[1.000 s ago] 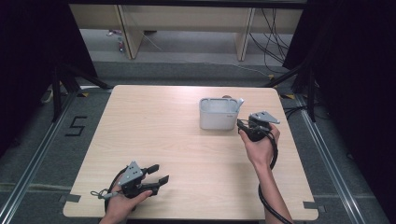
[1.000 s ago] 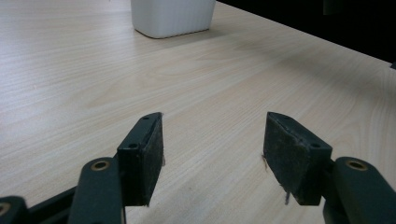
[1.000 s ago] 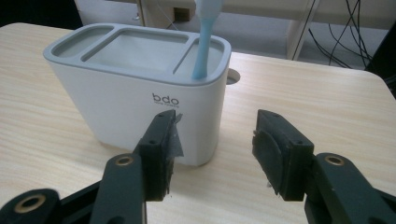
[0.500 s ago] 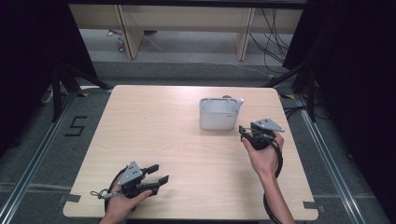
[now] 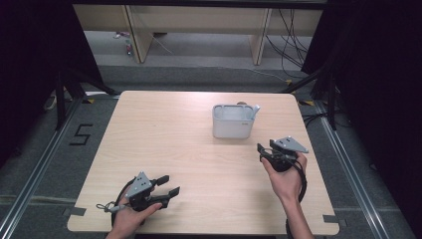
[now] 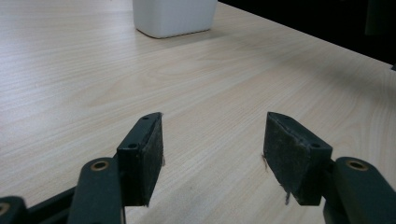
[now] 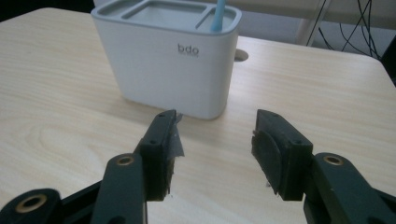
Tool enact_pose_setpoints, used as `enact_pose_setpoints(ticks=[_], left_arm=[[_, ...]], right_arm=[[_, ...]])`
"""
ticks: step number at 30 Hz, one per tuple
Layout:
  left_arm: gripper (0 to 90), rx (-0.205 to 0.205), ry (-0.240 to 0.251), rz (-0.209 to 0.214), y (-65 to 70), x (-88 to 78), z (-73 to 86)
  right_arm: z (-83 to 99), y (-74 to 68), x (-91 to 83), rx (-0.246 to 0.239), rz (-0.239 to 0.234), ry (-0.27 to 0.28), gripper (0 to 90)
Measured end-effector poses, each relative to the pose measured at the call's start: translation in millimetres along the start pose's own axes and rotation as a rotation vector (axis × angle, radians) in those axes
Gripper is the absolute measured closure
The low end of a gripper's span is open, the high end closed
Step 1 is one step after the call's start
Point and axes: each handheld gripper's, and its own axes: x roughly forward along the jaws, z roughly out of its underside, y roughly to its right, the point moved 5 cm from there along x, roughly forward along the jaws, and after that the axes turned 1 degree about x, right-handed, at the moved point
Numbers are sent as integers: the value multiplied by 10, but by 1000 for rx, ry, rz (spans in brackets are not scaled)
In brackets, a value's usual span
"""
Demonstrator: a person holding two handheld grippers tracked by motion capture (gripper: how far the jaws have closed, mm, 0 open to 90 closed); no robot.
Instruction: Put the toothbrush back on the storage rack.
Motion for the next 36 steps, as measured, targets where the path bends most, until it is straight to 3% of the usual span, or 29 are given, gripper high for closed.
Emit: enact_pose_setpoints(ticks=[1,2,3,8,10,12,14,15,16,18,19,20,22,24,25,26,27,29,31,32,34,36], left_arm=[[375,-2,4,1,3,2,0],[375,3,2,1,1,-1,1],[375,4,2,0,0,-2,1],[375,4,5,0,-3,-6,0],[375,-5,10,1,-7,-4,-1],[375,-11,21,9,-13,3,-2],[375,-13,19,12,-15,0,-2],[375,-14,21,11,-14,1,-2],[376,-12,21,10,-13,1,-2],[376,-10,18,9,-14,2,-2],[376,-11,19,9,-14,2,-2],[376,-12,18,10,-15,1,-2],[376,-12,2,-4,-18,-13,1],[377,-15,5,-2,-17,-12,0],[377,-15,5,-3,-17,-12,0],[377,-20,10,-3,-13,-9,-3],[377,-15,20,11,-18,-1,-2],[377,-17,21,10,-18,0,-2],[377,-15,5,-3,-19,-13,0],[377,-15,5,-3,-19,-13,0],[377,-14,20,12,-16,0,-2],[377,-12,19,11,-14,1,-2]], right_arm=[[25,20,-20,-16,-4,-2,504],[58,-3,-55,29,-1,-15,505],[72,35,-58,-12,3,0,505],[179,99,-133,1,-15,-10,505],[213,125,-171,-4,9,-9,507],[253,122,-200,18,-2,-11,511],[301,131,-232,19,15,-15,516],[316,146,-242,-4,8,1,521],[349,121,-259,25,3,-1,523],[399,130,-276,20,-7,5,526],[424,112,-309,46,5,-1,527],[432,136,-305,9,0,24,530],[481,104,-316,37,-1,24,530],[531,85,-325,32,-7,16,533],[556,73,-309,27,-38,20,533],[583,77,-315,28,-9,21,533],[600,94,-301,3,-17,35,535],[641,78,-311,32,-18,26,537],[659,89,-321,14,-22,38,539],[667,78,-319,35,-18,53,539],[681,87,-328,17,-10,69,540],[706,79,-335,30,-20,69,540]])
